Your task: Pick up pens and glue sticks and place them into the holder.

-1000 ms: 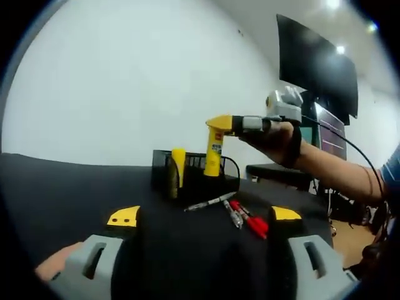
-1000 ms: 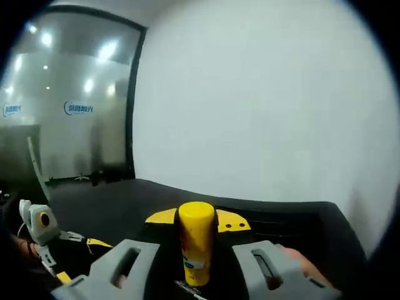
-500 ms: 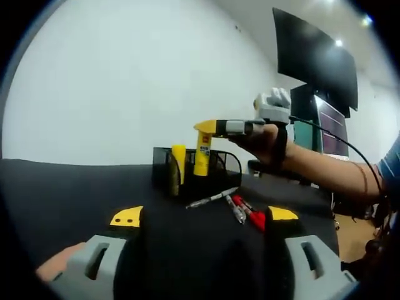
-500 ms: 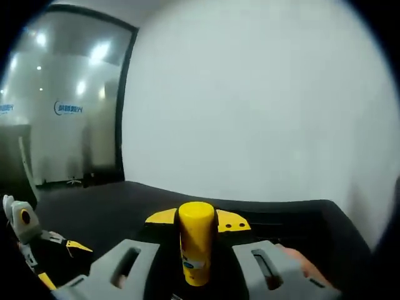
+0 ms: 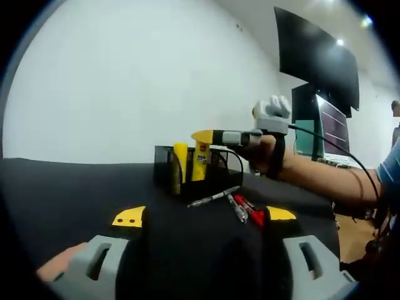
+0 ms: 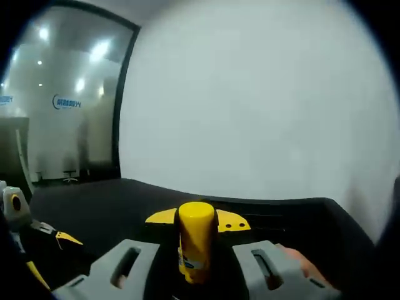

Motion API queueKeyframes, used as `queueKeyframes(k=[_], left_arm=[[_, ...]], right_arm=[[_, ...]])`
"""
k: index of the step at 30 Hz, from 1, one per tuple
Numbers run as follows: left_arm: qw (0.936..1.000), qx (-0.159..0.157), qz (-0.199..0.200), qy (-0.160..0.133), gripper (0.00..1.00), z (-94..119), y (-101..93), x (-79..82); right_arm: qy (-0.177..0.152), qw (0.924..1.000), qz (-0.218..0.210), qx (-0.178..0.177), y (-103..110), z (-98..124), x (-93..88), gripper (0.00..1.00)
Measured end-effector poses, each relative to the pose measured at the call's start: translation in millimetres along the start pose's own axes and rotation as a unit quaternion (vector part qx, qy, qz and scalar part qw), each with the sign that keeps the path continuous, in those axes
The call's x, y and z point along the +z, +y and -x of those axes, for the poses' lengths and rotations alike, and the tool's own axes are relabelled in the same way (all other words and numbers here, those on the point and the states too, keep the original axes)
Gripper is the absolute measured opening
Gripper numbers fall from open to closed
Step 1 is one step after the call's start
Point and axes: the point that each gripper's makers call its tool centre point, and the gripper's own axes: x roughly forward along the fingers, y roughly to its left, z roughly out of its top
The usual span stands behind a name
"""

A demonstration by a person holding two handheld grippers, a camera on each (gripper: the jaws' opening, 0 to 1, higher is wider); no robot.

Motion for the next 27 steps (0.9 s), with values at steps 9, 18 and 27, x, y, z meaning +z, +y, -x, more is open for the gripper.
queueKeyframes(k=[9,18,27], left_arm=[[1.0000,-0.001,0.001,0.003,0.68,0,-0.9,-1.1],[1.0000,-0.001,0.002,0.002,0.67,0,-0.6,-0.9],[1.0000,-0.001,0.002,0.003,0.67,0,0.0,-1.1]], right_arm=[[0.024,0.9996,0.012,0.004,4,-6,-21.3,0.18],[0.024,0.9997,0.003,0.002,-3,-8,-24.4,0.19],[0.000,0.9998,0.015,0.009,-1,-3,-4.5,0.21]])
